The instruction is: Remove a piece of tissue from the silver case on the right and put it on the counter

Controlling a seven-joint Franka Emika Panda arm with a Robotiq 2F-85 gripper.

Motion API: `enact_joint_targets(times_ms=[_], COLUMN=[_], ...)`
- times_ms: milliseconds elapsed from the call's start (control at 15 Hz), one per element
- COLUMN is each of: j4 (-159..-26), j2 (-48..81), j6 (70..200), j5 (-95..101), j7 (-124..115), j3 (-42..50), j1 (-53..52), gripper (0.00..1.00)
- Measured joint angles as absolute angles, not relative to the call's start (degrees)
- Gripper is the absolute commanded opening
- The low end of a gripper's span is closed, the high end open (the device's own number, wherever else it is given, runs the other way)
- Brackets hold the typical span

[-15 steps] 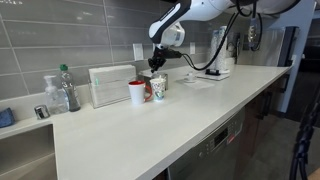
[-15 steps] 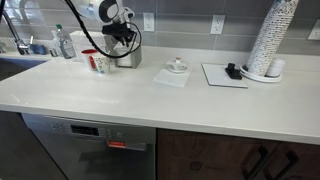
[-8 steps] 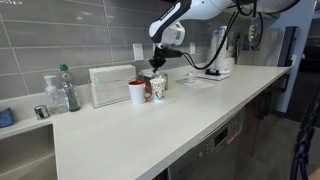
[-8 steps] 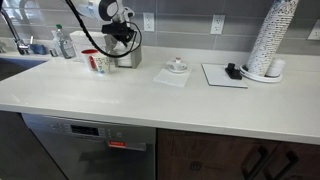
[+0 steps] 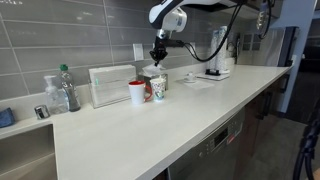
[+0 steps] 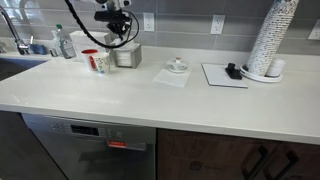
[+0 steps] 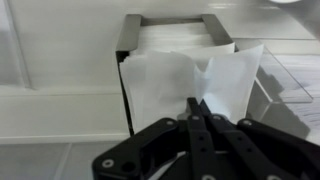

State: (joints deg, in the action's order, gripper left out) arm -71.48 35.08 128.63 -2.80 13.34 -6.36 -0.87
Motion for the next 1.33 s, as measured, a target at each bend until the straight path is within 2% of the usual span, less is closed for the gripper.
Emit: enact_joint_targets(times_ms=[733,1333], j4=[-90.6,-109.2], j2=[17.3,4.2], j6=[123.4,124.7], j5=[-5.0,-5.4], j7=[12.7,9.3], j3=[-5.6,-1.8], j1=[1.2,1.6], gripper=[0.0,0.0])
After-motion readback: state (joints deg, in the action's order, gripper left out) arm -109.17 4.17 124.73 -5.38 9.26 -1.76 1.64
